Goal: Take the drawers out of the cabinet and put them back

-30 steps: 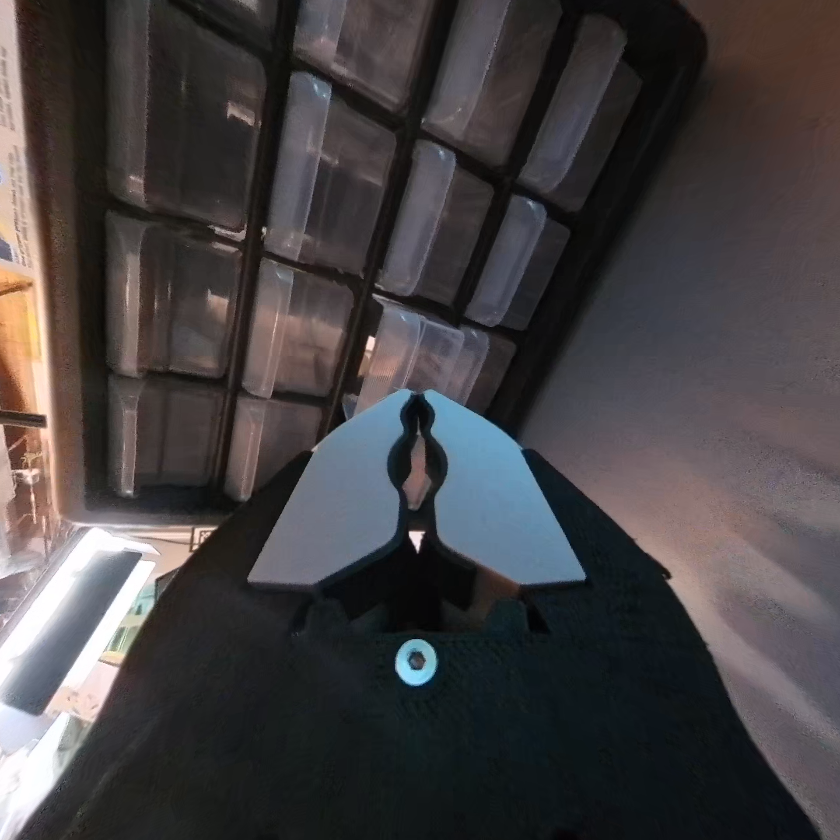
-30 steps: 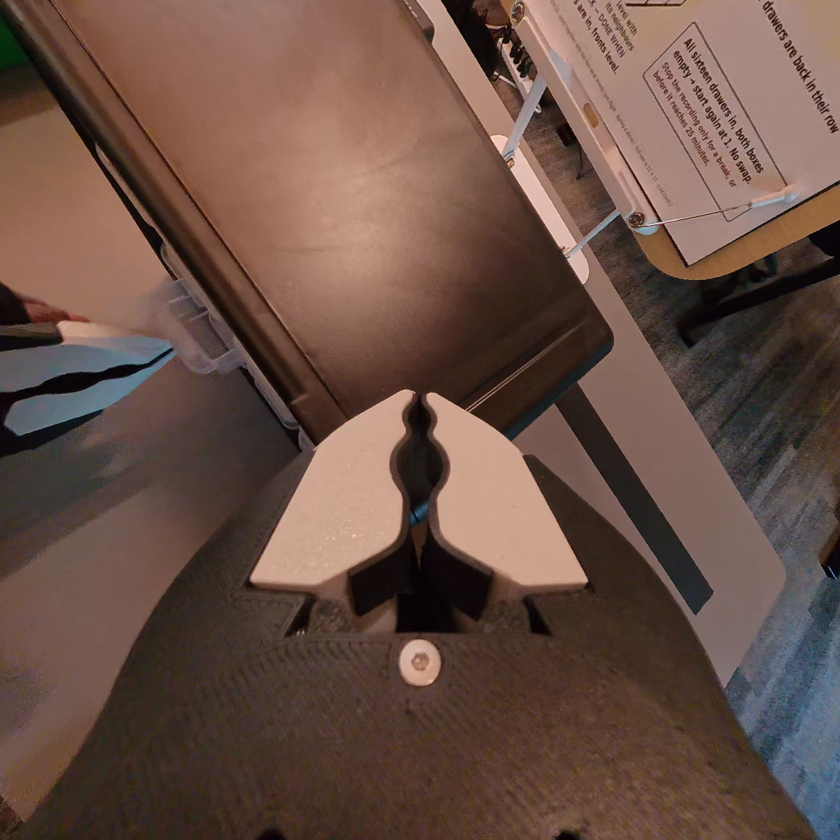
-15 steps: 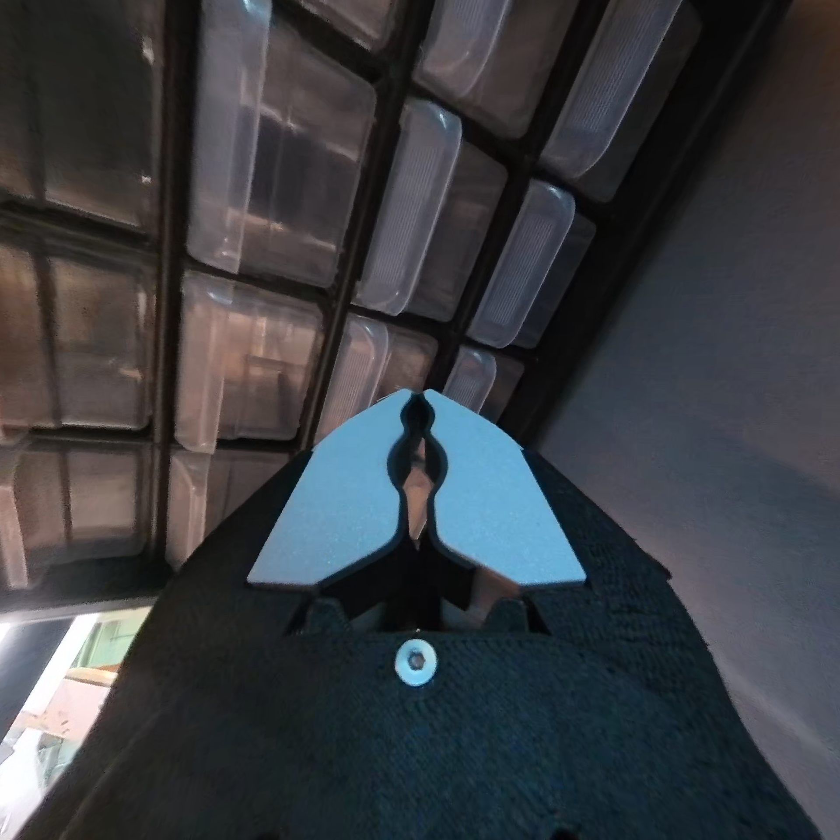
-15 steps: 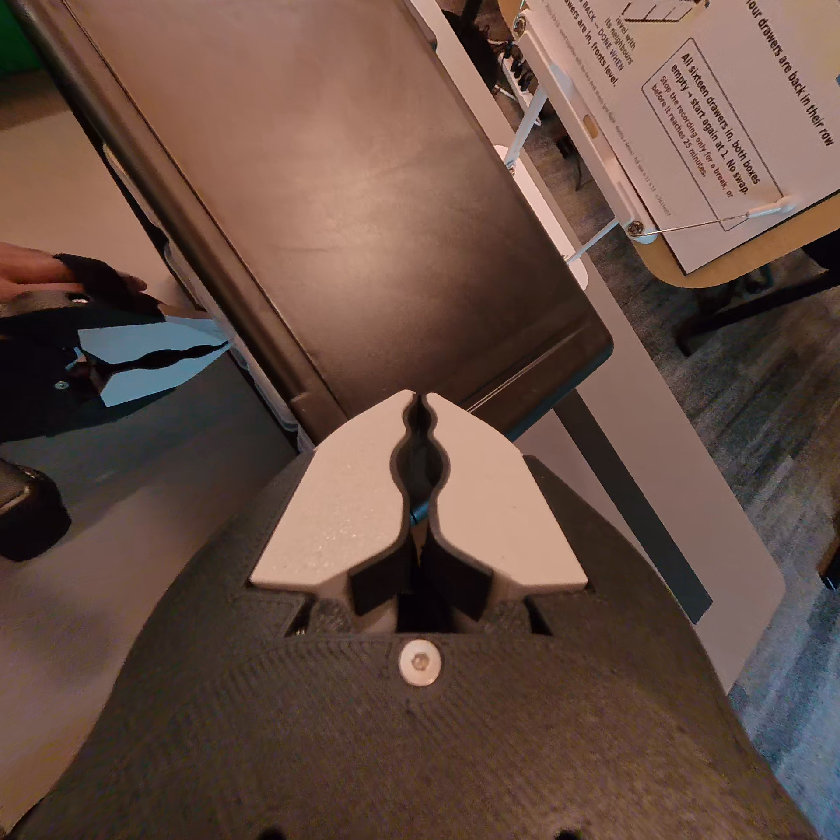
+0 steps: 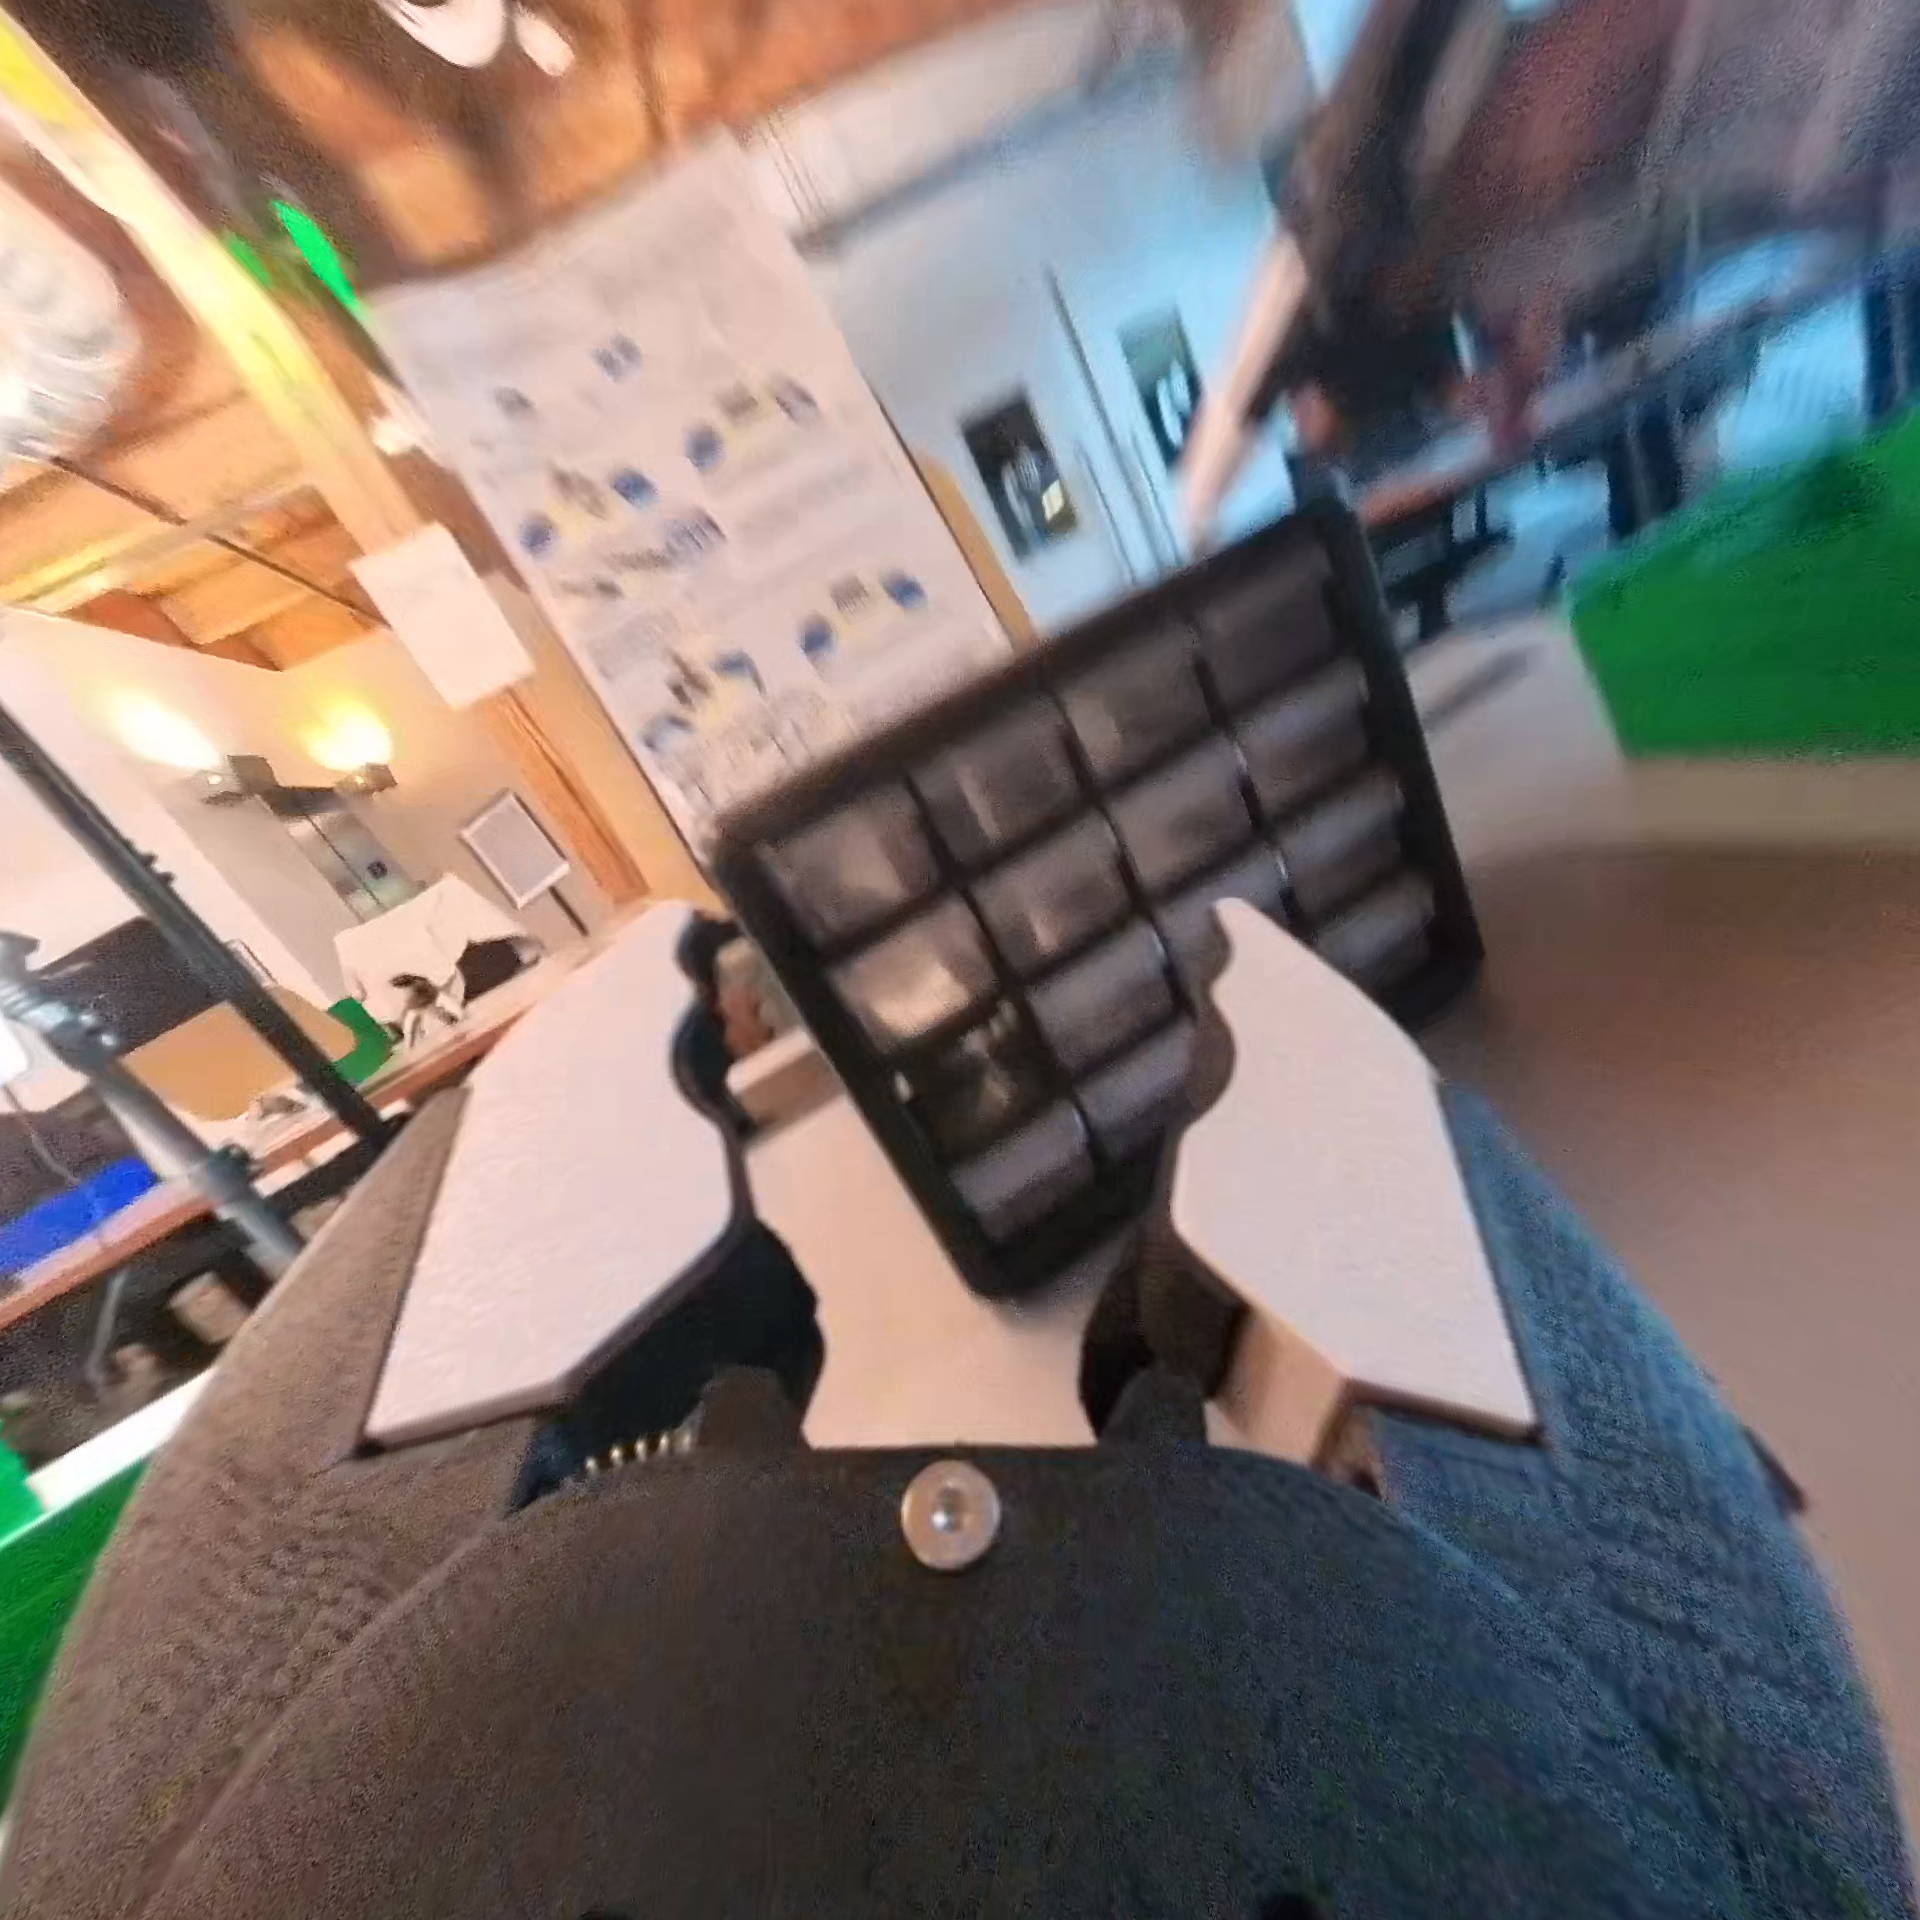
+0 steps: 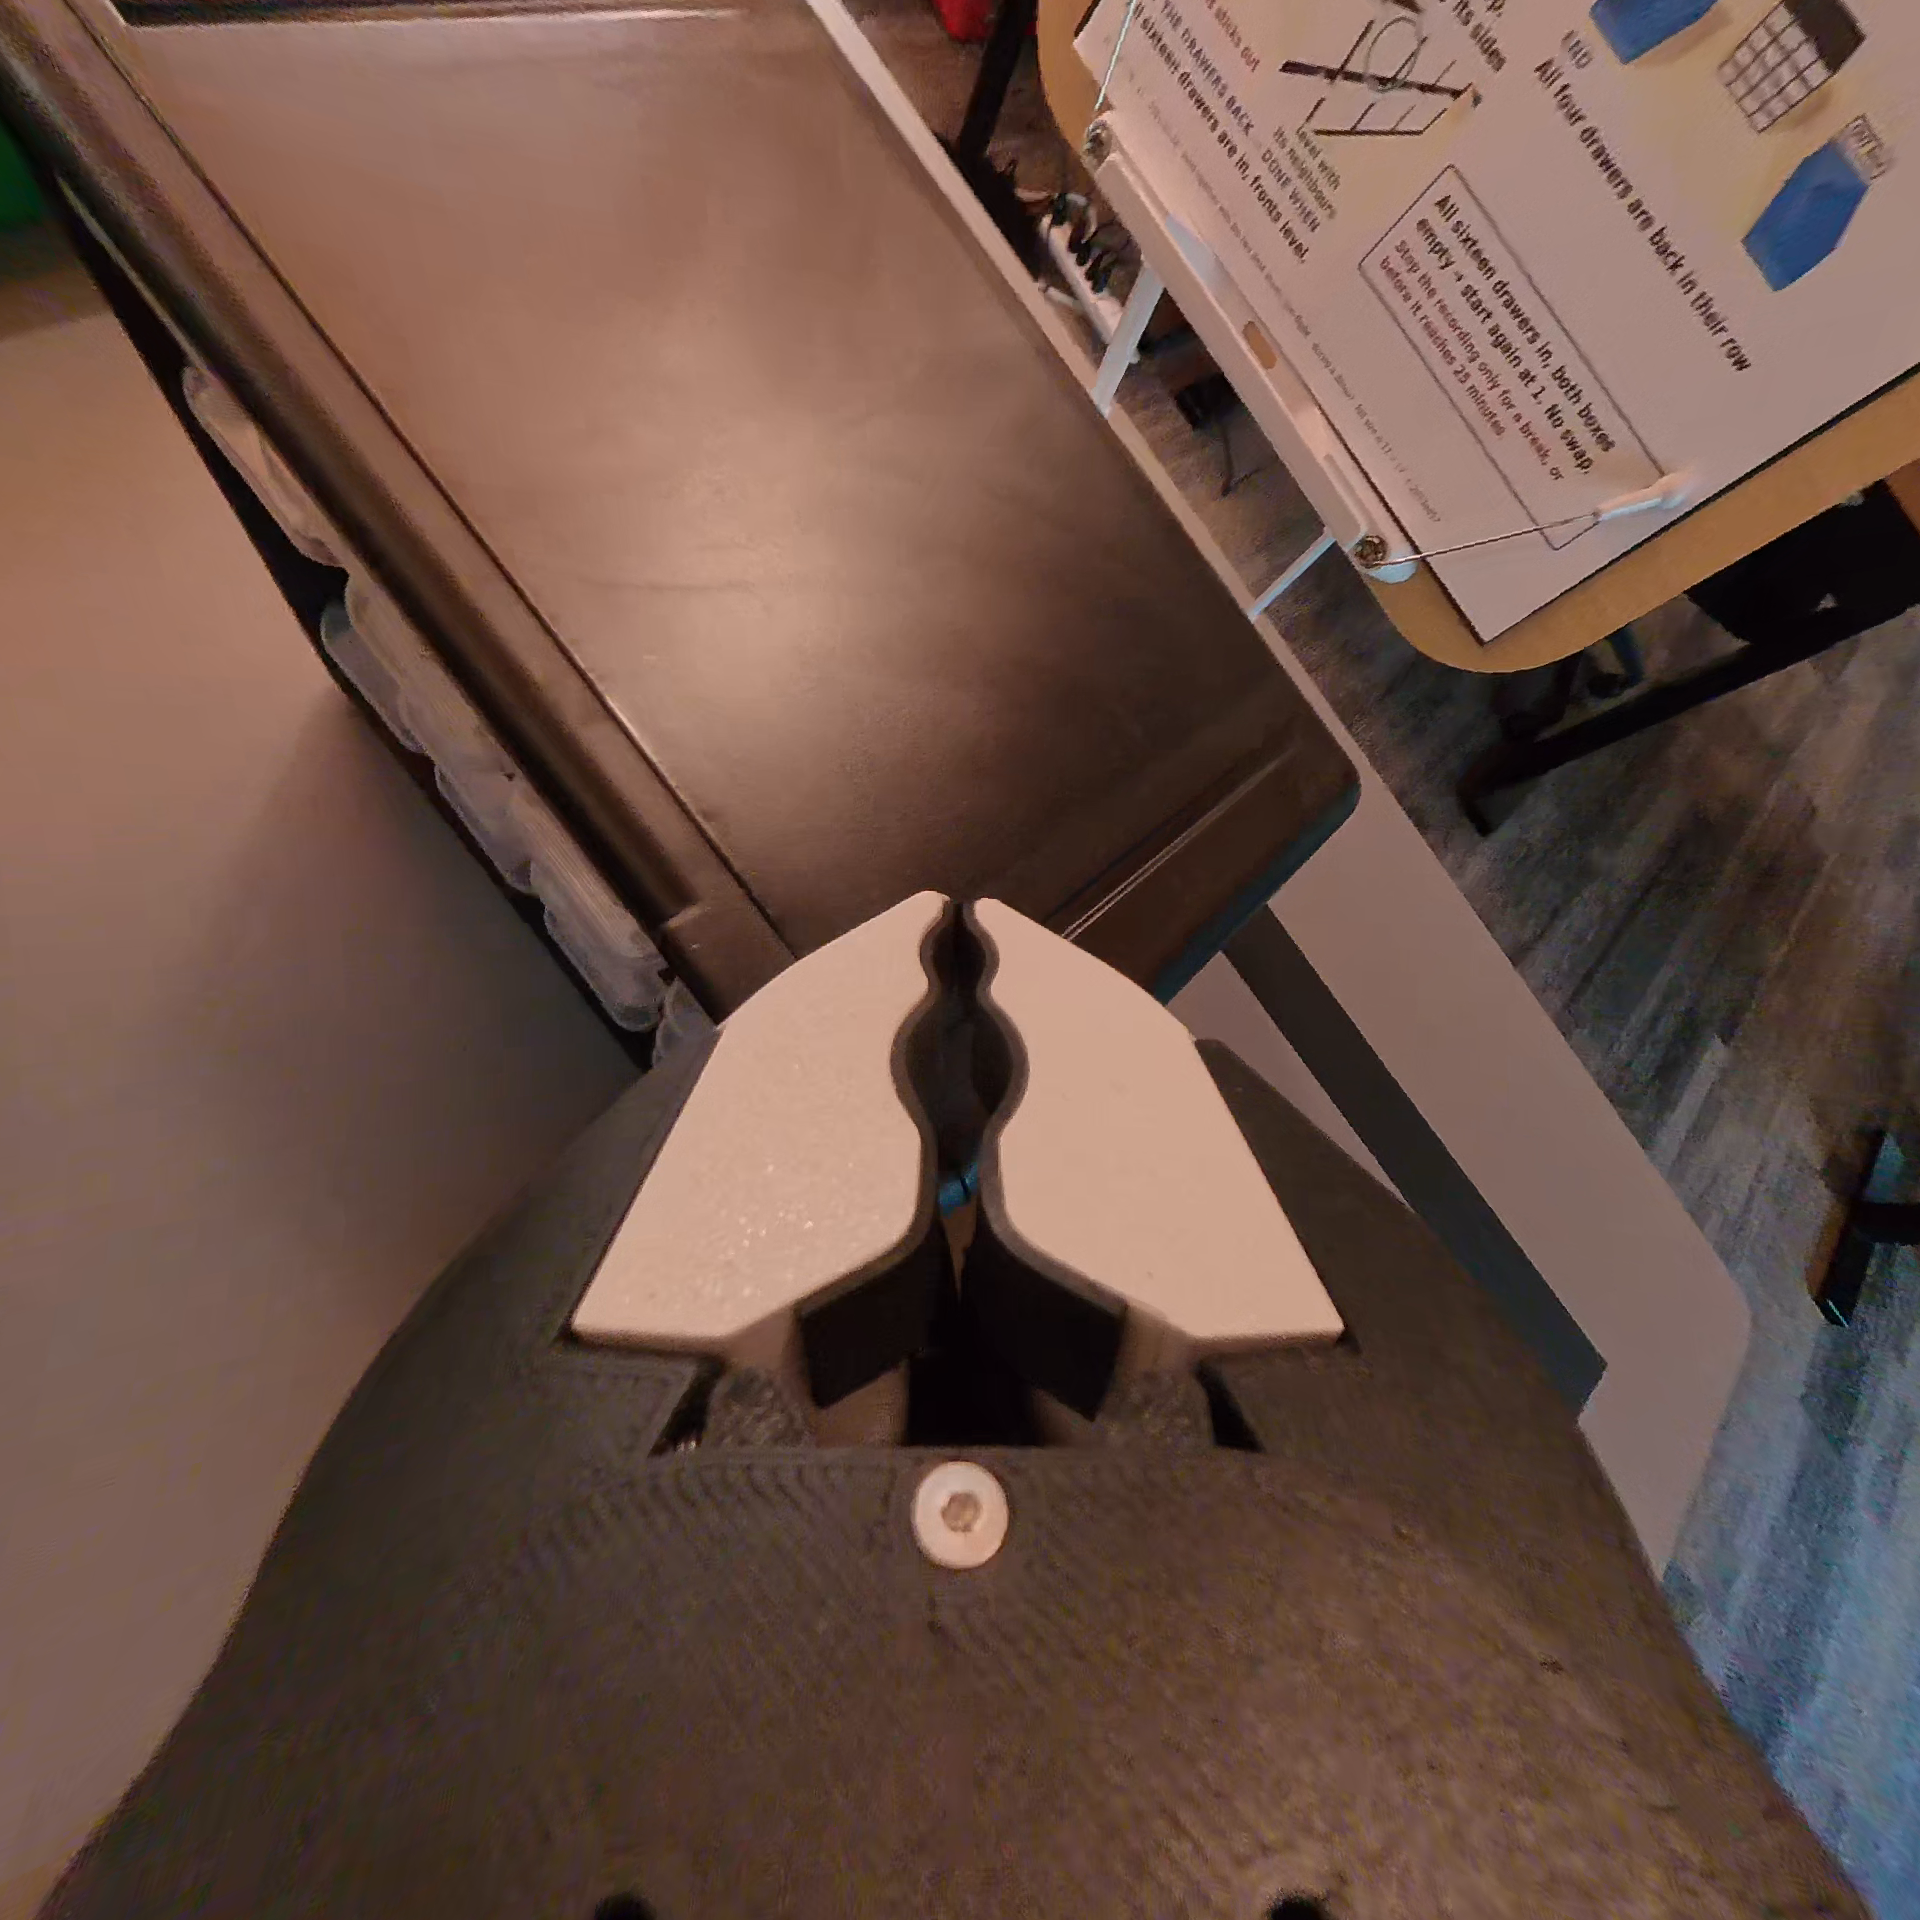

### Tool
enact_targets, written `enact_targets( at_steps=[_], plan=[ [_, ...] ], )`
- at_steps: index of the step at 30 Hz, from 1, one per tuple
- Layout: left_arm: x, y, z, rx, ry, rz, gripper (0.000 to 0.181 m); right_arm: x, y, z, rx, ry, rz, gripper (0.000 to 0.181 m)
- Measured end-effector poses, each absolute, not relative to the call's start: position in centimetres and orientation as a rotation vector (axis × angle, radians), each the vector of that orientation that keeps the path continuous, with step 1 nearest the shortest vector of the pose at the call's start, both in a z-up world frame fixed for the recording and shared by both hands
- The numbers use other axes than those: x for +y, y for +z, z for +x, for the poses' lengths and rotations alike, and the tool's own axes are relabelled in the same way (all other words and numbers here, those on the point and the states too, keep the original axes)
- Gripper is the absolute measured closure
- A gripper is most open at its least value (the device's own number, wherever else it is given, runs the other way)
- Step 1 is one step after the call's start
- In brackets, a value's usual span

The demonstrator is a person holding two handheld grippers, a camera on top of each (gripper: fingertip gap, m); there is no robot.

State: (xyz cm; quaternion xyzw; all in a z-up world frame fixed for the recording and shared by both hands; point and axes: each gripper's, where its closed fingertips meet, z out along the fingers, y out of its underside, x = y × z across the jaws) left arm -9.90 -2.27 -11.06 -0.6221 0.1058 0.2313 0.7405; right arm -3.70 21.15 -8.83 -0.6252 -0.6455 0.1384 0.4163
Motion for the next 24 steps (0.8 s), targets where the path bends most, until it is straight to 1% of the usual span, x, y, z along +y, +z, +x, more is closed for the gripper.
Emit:
enact_targets(
  at_steps=[1,3,4,8,10,12,13,14,16,17,18,19,20,22,24],
  plan=[
    [-3.0,-9.5,-10.4,0.189,0.461,-1.310,0.078,21.2,-8.8,-3.7,-1.597,0.355,-1.563,0.181],
    [-4.4,-7.3,-11.5,0.105,0.385,-1.239,0.059,21.2,-8.8,-3.7,-1.529,0.389,-1.553,0.181],
    [-5.1,-6.5,-11.9,0.077,0.361,-1.203,0.056,21.2,-8.7,-3.7,-1.492,0.409,-1.542,0.181],
    [-7.4,-4.9,-14.1,0.019,0.376,-1.139,0.057,21.3,-8.6,-3.7,-1.376,0.484,-1.461,0.181],
    [-8.4,-4.5,-15.5,-0.018,0.398,-1.128,0.060,21.8,-8.5,-3.6,-1.360,0.450,-1.376,0.181],
    [-9.3,-4.3,-16.8,-0.052,0.416,-1.124,0.066,22.2,-7.6,-3.3,-1.340,0.420,-1.287,0.151],
    [-9.6,-4.4,-17.6,-0.065,0.424,-1.142,0.072,22.1,-6.7,-3.1,-1.302,0.468,-1.273,0.144],
    [-9.8,-4.9,-18.7,-0.082,0.440,-1.189,0.078,21.8,-5.5,-2.8,-1.251,0.550,-1.250,0.131],
    [-10.2,-7.0,-21.5,-0.096,0.498,-1.366,0.079,21.3,-2.7,-1.6,-1.129,0.722,-1.181,0.112],
    [-10.5,-8.0,-23.0,-0.092,0.522,-1.447,0.079,20.9,-1.2,-0.7,-1.076,0.797,-1.135,0.105],
    [-11.2,-8.4,-24.9,-0.111,0.552,-1.484,0.084,20.3,0.3,0.2,-1.034,0.870,-1.072,0.099],
    [-11.8,-8.5,-26.8,-0.135,0.578,-1.506,0.093,19.6,1.7,1.3,-1.002,0.933,-0.995,0.095],
    [-12.0,-8.7,-28.6,-0.144,0.578,-1.544,0.098,18.9,2.8,2.4,-0.987,0.971,-0.935,0.095],
    [-11.8,-10.5,-32.3,-0.143,0.530,-1.712,0.099,18.4,4.1,4.2,-0.957,1.008,-0.910,0.095],
    [-11.5,-13.7,-36.0,-0.090,0.525,-1.951,0.099,18.2,4.9,5.7,-0.929,1.007,-0.910,0.096]
  ],
)
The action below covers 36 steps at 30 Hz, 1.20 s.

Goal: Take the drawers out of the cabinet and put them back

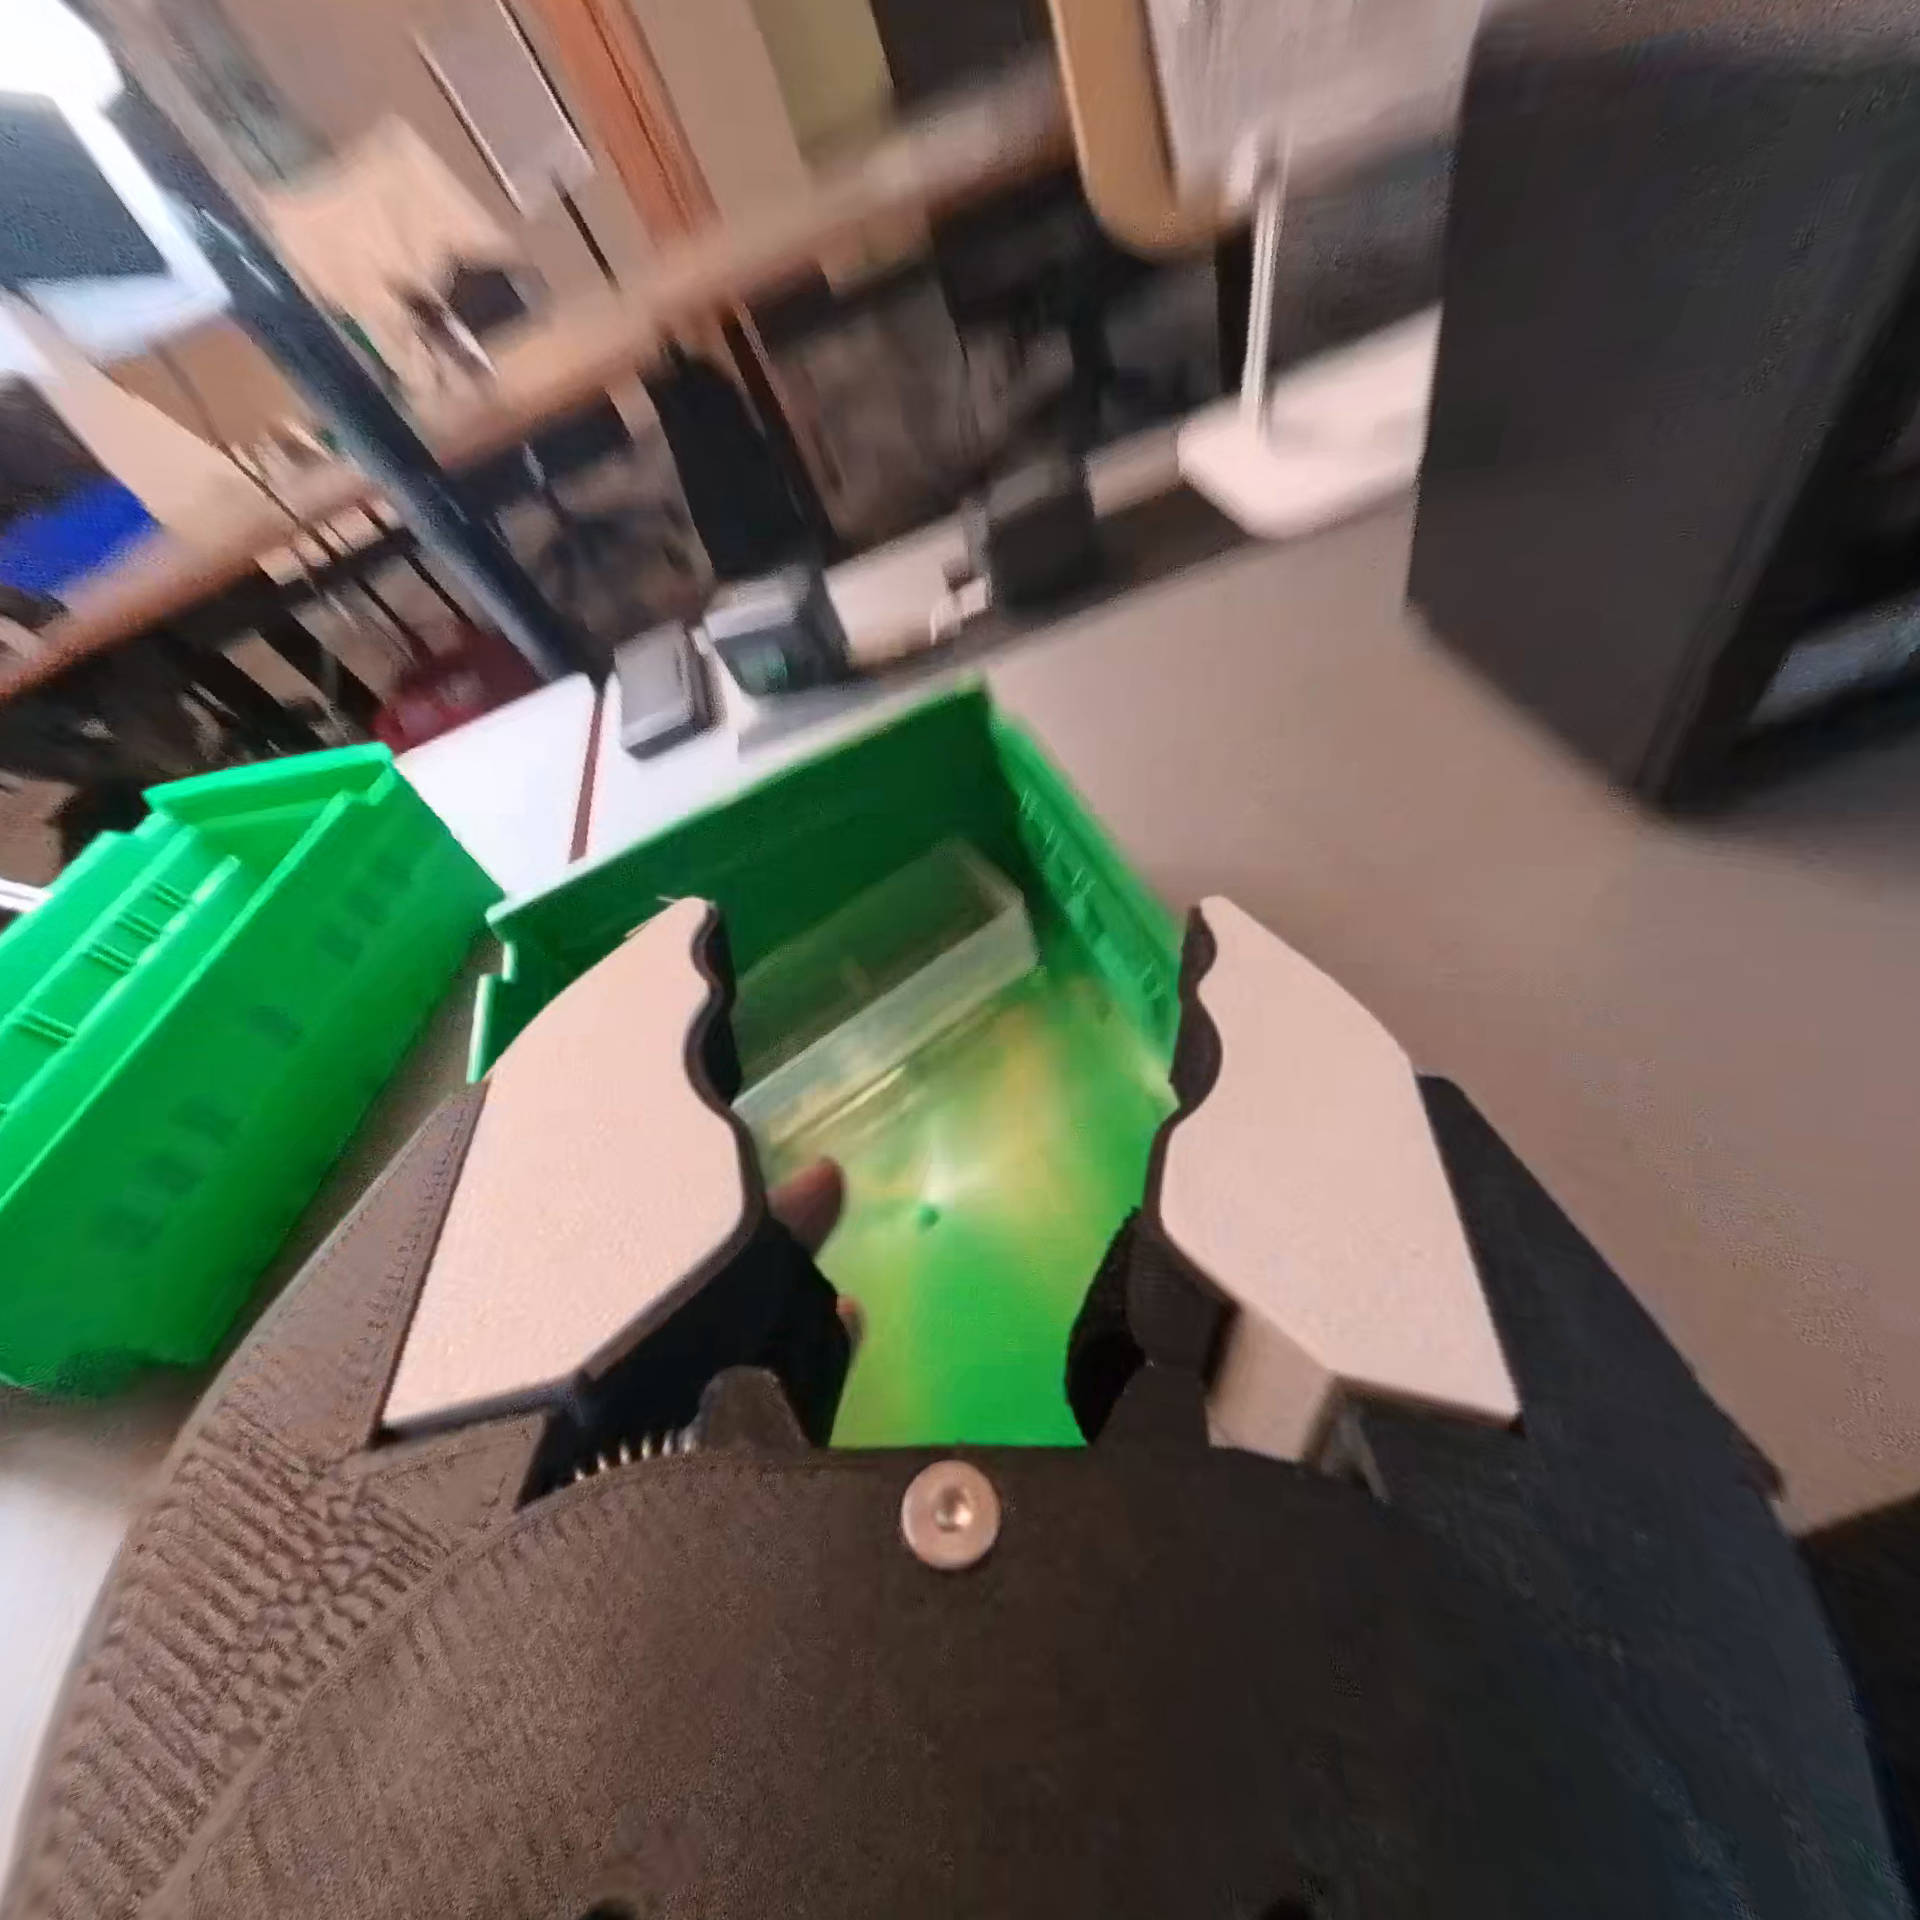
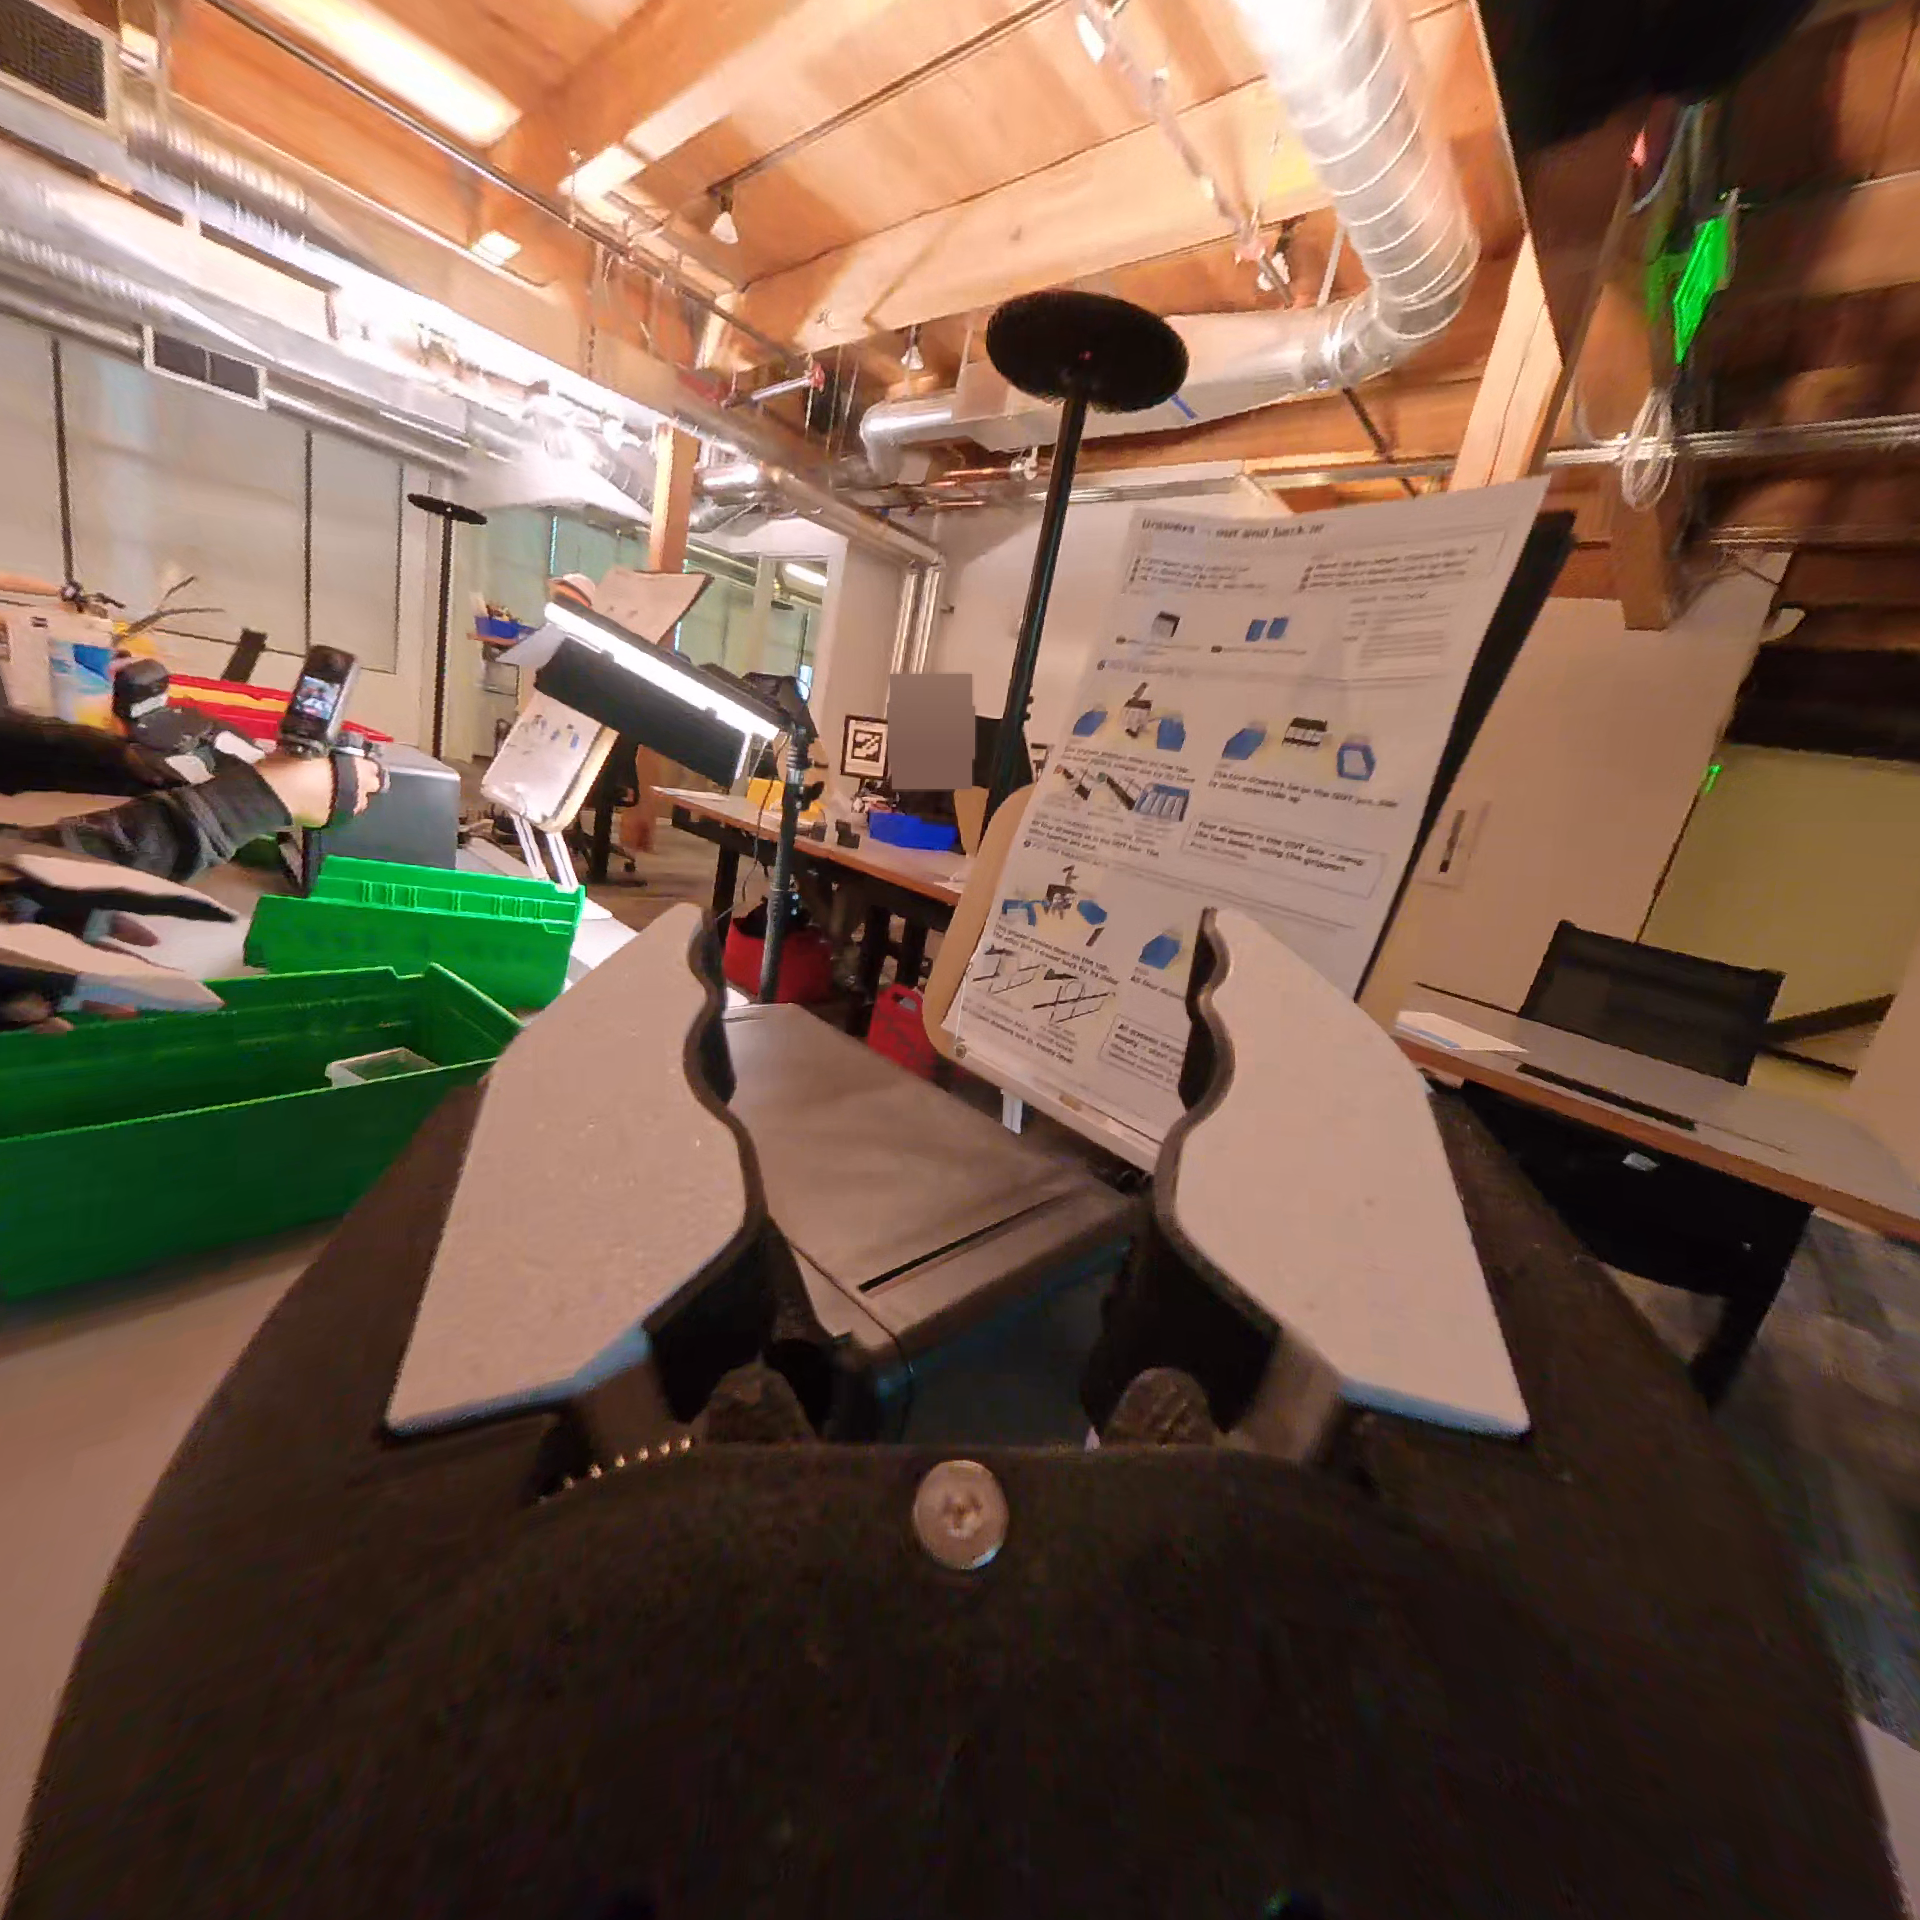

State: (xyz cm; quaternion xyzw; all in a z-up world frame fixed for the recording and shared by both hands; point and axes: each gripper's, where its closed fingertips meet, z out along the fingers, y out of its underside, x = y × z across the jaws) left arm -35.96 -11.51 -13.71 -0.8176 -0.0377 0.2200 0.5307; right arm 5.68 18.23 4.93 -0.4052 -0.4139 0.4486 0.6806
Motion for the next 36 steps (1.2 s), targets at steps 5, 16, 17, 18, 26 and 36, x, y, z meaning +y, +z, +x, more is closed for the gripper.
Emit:
enact_targets(
  at_steps=[5,16,17,18,26,36],
  plan=[
    [-11.0,-21.5,-41.8,0.136,0.514,-2.396,0.101,17.3,5.7,7.5,-0.958,0.923,-0.856,0.095],
    [-8.0,-26.6,-46.2,0.577,0.707,-2.560,0.122,17.5,5.7,7.7,-0.952,0.929,-0.846,0.088],
    [-8.1,-27.1,-46.3,0.604,0.700,-2.596,0.130,17.5,5.7,7.7,-0.953,0.923,-0.844,0.088],
    [-8.2,-27.6,-46.4,0.615,0.689,-2.629,0.134,17.6,5.7,7.8,-0.952,0.917,-0.845,0.088],
    [-9.0,-28.1,-45.9,0.655,0.659,-2.699,0.179,18.2,5.0,7.6,-0.971,0.888,-0.879,0.090],
    [-6.6,-12.6,-36.3,0.359,0.883,-1.998,0.180,15.2,3.2,5.2,-1.182,0.854,-0.806,0.085]
  ],
)
